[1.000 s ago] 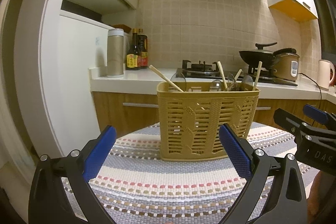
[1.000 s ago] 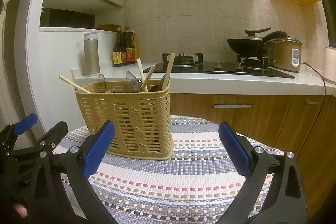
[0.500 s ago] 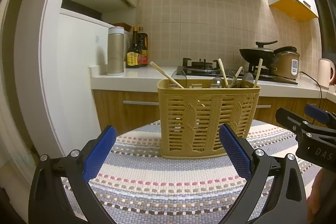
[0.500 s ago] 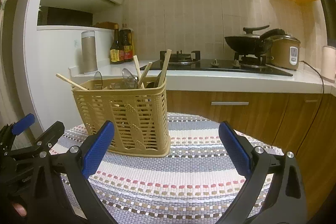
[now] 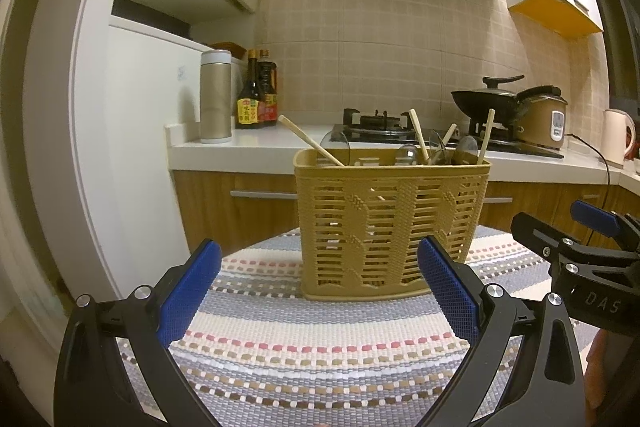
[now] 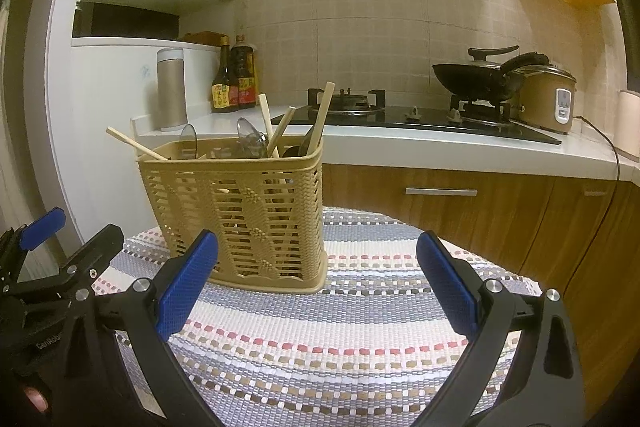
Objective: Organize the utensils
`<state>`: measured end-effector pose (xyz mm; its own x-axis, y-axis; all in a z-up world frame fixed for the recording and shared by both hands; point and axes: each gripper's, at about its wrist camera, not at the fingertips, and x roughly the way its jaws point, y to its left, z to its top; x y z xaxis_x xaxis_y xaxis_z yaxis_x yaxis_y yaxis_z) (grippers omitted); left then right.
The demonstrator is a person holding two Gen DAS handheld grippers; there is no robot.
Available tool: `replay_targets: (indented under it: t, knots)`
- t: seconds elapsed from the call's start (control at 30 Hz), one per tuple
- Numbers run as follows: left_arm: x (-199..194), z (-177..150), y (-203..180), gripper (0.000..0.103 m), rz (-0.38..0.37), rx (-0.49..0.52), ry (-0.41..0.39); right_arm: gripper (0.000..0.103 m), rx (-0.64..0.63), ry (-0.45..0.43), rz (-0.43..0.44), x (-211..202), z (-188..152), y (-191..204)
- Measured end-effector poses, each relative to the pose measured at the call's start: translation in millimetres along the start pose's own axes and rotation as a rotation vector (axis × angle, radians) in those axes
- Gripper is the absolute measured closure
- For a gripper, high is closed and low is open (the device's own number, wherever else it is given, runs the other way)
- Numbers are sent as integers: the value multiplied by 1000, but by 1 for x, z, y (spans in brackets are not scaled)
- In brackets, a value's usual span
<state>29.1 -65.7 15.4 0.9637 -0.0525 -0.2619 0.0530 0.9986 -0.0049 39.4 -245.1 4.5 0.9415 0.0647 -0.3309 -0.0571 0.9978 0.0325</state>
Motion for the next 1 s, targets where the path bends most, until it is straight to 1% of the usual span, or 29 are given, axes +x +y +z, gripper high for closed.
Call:
replay_targets:
  t: [1.0]
  knots:
    - [5, 1, 4, 8, -9, -15, 15, 8, -10, 11, -4, 2, -1, 2]
